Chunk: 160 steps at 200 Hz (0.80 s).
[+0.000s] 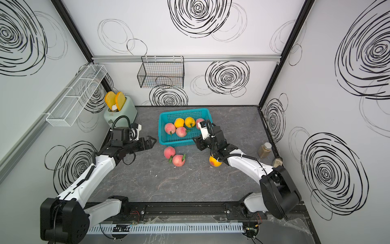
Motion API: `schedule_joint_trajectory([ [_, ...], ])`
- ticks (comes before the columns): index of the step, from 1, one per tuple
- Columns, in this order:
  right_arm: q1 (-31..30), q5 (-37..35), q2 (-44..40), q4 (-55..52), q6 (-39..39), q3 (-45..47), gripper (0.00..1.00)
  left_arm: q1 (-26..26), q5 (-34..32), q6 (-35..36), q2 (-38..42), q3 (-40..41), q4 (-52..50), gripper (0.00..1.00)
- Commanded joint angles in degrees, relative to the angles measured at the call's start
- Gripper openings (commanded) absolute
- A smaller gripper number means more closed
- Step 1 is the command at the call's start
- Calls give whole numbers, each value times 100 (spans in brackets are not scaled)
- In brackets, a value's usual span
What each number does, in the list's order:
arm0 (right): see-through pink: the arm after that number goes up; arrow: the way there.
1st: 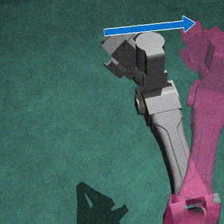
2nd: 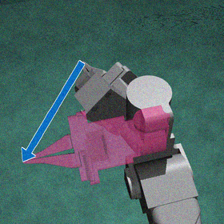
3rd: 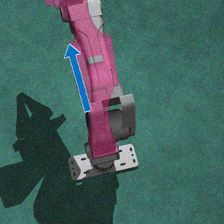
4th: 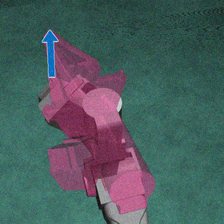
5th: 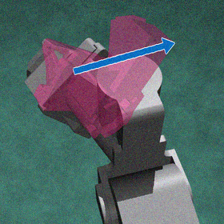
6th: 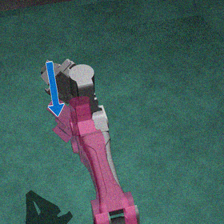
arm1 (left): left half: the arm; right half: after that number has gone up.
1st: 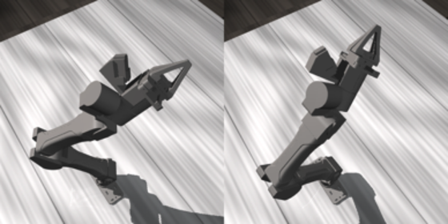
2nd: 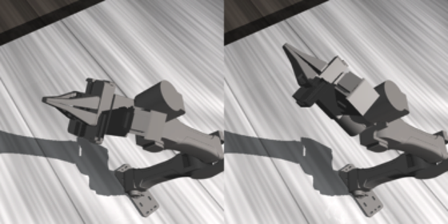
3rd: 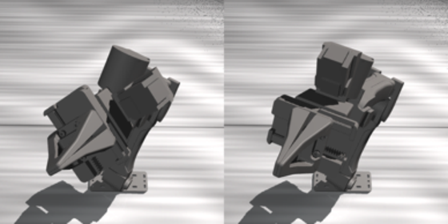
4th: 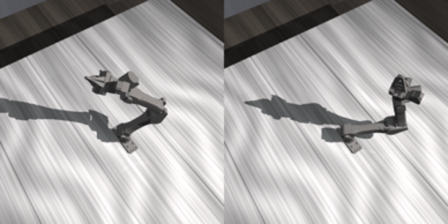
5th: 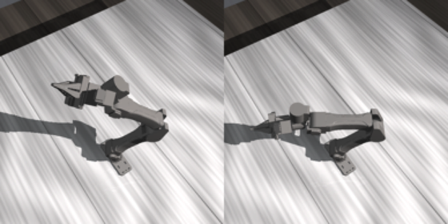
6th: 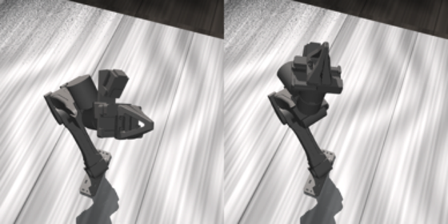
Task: Put the peaches into the basket
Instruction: Place the peach in the basket, then pick up the peach from the center of the board.
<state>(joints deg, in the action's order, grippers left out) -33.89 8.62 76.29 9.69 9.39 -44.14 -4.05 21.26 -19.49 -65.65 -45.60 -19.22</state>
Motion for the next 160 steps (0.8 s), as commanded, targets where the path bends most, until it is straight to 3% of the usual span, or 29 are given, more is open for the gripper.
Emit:
schedule_joint_trajectory([
  [1,-7,-148,-430,163,18,319,53,-68,-128,16,-53,-14,123,98],
  [81,5,-341,-1636,-391,386,1295,53,-361,-505,42,-316,-100,50,98],
  [160,18,88,-2517,-1180,1056,1824,53,-832,-1091,-185,-903,-513,-109,98],
])
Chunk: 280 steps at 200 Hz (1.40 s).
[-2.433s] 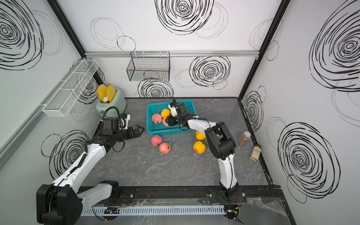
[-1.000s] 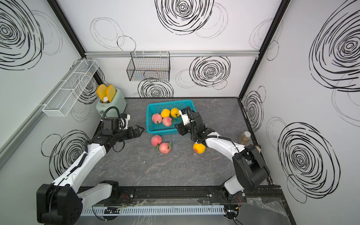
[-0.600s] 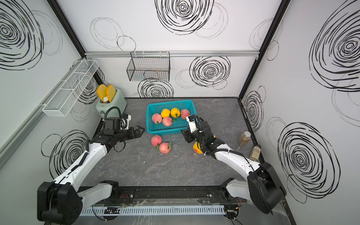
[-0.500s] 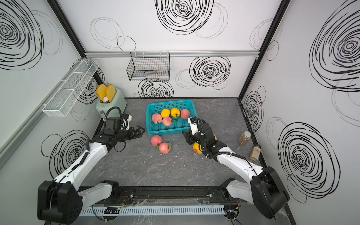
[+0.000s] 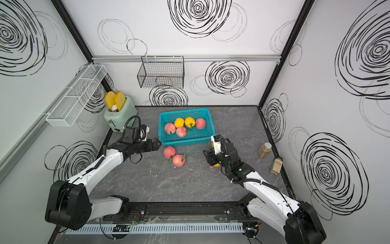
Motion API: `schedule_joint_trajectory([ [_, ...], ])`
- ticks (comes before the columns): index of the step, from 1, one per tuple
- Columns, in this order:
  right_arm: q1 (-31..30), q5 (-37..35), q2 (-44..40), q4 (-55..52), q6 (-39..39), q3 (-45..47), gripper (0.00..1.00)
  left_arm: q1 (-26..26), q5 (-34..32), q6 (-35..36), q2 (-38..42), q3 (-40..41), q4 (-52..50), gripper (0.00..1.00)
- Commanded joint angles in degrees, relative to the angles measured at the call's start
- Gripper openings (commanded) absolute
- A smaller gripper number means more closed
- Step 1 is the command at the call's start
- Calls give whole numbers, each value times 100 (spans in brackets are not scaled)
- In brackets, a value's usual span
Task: Put the peaches into the basket
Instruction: Pick up the peach from the center of the board.
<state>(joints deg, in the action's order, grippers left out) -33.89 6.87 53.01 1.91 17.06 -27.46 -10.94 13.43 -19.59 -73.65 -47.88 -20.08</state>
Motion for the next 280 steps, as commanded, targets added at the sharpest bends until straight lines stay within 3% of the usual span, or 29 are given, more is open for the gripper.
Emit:
schedule_joint_trajectory([
  [1,16,276,-197,-406,298,163,54,-153,-312,-180,-113,-289,-32,98],
  [42,163,503,-362,-1165,517,3,54,-484,-660,-458,-353,-723,-270,98],
  [82,328,599,-321,-1606,819,-177,57,-414,-813,-346,-695,-1314,-545,98],
  [148,501,196,319,-1668,1423,-220,68,-74,-279,395,-1438,-1879,-612,98],
  [202,935,-149,296,-2313,1408,-606,75,211,88,450,-1442,-1792,-375,98],
  [271,1325,204,772,-2525,951,-1020,80,328,120,364,-1299,-1271,21,98],
  [274,1324,227,816,-2512,944,-1043,86,334,124,369,-1305,-1266,21,98],
  [280,1332,262,902,-2504,927,-1090,88,346,139,385,-1310,-1255,28,98],
])
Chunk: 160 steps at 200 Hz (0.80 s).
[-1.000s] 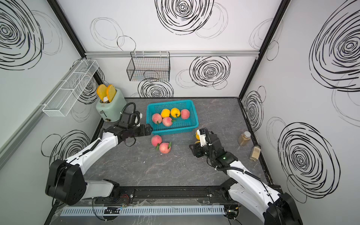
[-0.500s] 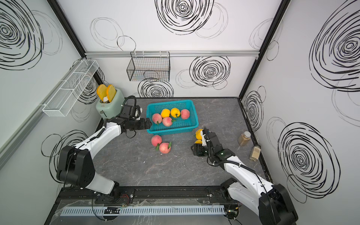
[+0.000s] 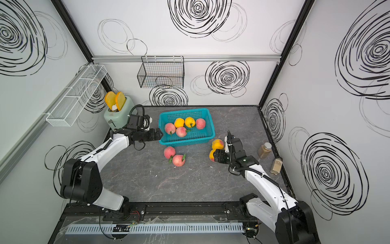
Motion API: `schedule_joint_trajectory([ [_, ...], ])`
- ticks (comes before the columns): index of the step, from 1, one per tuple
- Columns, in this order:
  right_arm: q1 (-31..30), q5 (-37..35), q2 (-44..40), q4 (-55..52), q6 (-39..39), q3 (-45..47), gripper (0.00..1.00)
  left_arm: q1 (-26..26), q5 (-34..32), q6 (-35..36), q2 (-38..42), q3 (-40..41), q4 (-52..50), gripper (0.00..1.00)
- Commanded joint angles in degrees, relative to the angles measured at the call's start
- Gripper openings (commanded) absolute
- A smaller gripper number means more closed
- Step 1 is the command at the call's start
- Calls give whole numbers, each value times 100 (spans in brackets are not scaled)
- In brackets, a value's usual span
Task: Put the peaches into the basket
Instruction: Pick up the peach from the center of the board.
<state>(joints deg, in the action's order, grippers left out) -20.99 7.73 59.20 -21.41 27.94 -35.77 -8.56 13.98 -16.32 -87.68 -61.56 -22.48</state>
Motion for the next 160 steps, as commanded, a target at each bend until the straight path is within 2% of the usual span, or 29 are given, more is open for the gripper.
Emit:
schedule_joint_trajectory([
  [1,38,181,293,-167,-164,-266,88,108,82,62,93,115,269,98],
  [160,19,-176,1532,-187,-413,-898,88,404,848,-189,237,412,754,98],
])
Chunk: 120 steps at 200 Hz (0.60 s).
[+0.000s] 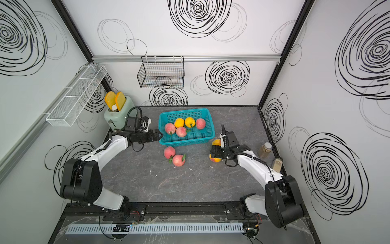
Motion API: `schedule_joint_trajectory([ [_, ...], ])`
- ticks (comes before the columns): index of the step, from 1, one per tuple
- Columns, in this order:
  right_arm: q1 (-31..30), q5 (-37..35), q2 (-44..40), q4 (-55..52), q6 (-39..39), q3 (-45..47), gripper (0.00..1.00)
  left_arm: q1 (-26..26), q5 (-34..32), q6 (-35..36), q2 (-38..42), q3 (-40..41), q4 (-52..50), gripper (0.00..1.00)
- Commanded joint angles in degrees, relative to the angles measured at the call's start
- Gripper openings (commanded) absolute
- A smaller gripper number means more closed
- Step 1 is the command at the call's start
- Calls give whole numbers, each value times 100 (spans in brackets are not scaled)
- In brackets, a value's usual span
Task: Put the peaches into the basket
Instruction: Pick up the peach from the center of the board.
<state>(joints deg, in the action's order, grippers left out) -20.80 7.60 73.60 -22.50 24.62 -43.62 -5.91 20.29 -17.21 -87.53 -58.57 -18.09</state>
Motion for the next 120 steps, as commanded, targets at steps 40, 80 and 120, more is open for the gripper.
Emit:
schedule_joint_trajectory([
  [40,-62,-223,127,-48,-37,-86,88,187,347,-136,201,126,340,98],
  [80,-322,-278,324,-33,47,-154,88,209,414,-166,236,134,367,98],
  [120,-509,-406,440,-8,113,-191,88,205,473,-180,271,151,383,98],
])
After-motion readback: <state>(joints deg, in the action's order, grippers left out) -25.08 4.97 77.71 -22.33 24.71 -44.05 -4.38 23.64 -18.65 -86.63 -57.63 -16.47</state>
